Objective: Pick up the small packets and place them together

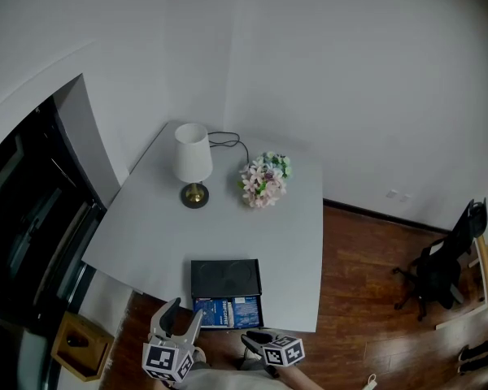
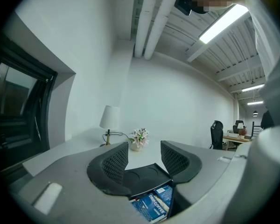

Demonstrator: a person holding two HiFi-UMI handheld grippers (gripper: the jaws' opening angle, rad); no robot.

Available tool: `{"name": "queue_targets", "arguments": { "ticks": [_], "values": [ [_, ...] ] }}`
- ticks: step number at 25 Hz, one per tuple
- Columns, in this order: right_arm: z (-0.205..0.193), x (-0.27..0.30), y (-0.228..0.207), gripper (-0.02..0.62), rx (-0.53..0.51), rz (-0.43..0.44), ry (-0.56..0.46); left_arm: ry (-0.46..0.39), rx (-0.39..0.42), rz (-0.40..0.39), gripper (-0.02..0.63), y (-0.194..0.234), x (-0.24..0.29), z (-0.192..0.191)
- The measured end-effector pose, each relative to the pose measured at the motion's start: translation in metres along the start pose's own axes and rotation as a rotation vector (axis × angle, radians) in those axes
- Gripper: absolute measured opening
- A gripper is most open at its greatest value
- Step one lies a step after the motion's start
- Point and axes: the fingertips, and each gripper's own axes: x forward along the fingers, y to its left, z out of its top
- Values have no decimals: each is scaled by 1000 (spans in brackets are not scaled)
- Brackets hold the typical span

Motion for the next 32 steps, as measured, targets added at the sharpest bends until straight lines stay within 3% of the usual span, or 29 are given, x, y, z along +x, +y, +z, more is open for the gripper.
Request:
{"name": "queue_targets", "arguments": {
  "ticks": [7, 8, 9, 10, 11, 15, 18, 21, 23, 27, 32],
  "values": [
    [141, -70, 35, 112, -207, 27, -531, -36, -29, 25, 229, 4, 7, 8],
    [159, -79, 39, 133, -239, 22, -584, -42, -30, 30, 251, 5, 8, 10],
    [174, -86, 42, 252, -268, 14, -626, -47, -30, 37, 287, 6, 9, 11],
    [188, -92, 45, 337, -298, 4, -659, -54, -28, 46, 323, 7, 9, 13],
    [201, -96, 49, 345, -336, -6, -684, -63, -27, 56, 347, 9, 10, 16],
    [236, -109, 76, 345, -523, -1, -725, -102, -25, 79, 426, 13, 11, 31],
    [249, -112, 93, 299, -547, 58, -733, -75, 14, 77, 382, 12, 13, 36],
    [247, -106, 96, 299, -528, 98, -703, -96, -5, 87, 365, 14, 11, 43],
    [237, -92, 86, 299, -491, 90, -621, -117, -14, 107, 365, 19, 9, 47],
    [195, -45, 55, 299, -360, 94, -380, -133, -15, 134, 367, 28, 4, 47],
    [113, 24, 17, 298, -181, 118, -44, -114, -2, 153, 367, 34, 0, 37]
  ]
}}
